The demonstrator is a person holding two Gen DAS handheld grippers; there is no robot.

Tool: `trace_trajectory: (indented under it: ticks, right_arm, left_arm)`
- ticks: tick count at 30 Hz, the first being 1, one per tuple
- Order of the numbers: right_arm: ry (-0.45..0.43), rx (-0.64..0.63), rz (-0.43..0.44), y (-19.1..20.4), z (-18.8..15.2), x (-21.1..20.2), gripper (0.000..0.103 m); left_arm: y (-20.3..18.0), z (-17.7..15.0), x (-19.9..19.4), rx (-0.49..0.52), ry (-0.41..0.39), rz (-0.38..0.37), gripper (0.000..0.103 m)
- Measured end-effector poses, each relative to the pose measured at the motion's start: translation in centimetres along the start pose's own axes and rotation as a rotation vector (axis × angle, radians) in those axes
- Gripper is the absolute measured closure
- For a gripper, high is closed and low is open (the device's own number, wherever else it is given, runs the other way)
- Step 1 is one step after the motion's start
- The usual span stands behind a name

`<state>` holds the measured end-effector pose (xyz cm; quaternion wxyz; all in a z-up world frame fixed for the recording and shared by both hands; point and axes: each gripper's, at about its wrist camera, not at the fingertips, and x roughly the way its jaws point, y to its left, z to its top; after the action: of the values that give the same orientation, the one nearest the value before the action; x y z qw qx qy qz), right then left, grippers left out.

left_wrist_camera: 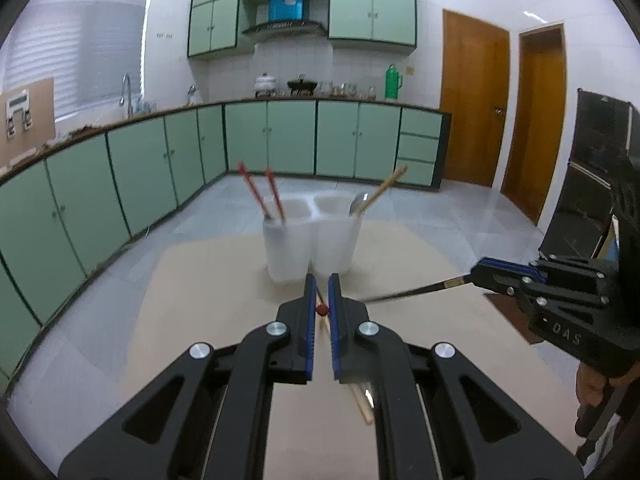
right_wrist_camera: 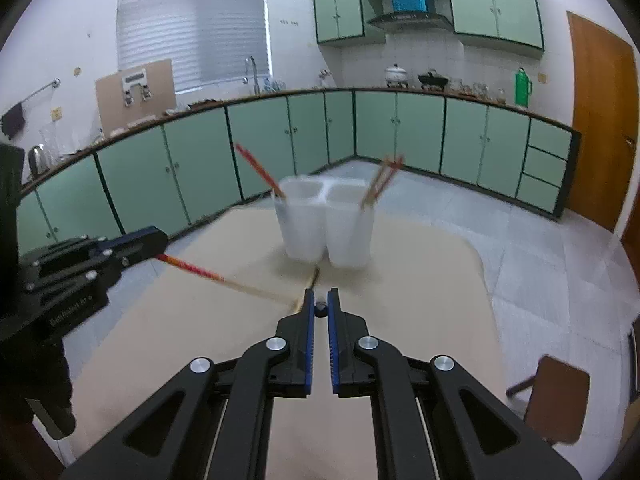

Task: Organize utensils
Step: 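Lift both held chopsticks and carry them over the white holder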

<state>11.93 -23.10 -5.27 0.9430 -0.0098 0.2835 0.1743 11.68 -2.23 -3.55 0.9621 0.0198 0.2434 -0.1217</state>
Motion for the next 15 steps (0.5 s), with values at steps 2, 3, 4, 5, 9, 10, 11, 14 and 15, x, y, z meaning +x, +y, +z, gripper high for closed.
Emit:
trace_trajectory:
  ticks: [2,3,4,5,9,10,11,14,15]
  right_arm:
    - [-0.012,-0.012,0.019,-0.1,2.1,-0.1,0.097]
    - [-0.017,-0.022,0.028,-0.1,3.0,-0.2,0.097]
    - [-0.020,-0.028,0.033,-0.1,3.7,-0.1,0.097]
    - [-0.022,-0.038,0.036,-0.1,4.7,-0.1,0.097]
    - [-0.040,-0.091,0.028,0.3,8.0,-0.4,0.097]
    - [-0.043,-0.099,0.028,0.3,8.5,-0.5,0.097]
    - [-0.049,-0.106,0.028,0.5,9.1,-0.6,0.097]
    - [-0.074,-0.113,0.034,0.3,11.1,-1.1,0.097]
    - [-0.084,-0.110,0.037,0.1,11.7,-1.3,0.097]
  left_arm:
    - [-0.1,1.1,0.0,0.011,-0.017,-0.011,0.098]
    - [-0.1,1.9,0.1,0.018,-0.029,-0.018,0.098]
    - [-0.2,2.6,0.1,0.023,-0.039,-0.022,0.098]
    - [-0.2,3.3,0.2,0.029,-0.048,-0.028,0.098]
    - [-0.4,5.3,0.3,0.040,-0.071,-0.055,0.098]
    - [-0.5,5.8,0.3,0.041,-0.079,-0.063,0.098]
    - [-0.5,6.1,0.3,0.042,-0.085,-0.068,0.098]
    - [-0.6,7.9,0.1,0.048,-0.120,-0.076,0.098]
    - [-0.6,8.4,0.0,0.050,-0.130,-0.076,0.098]
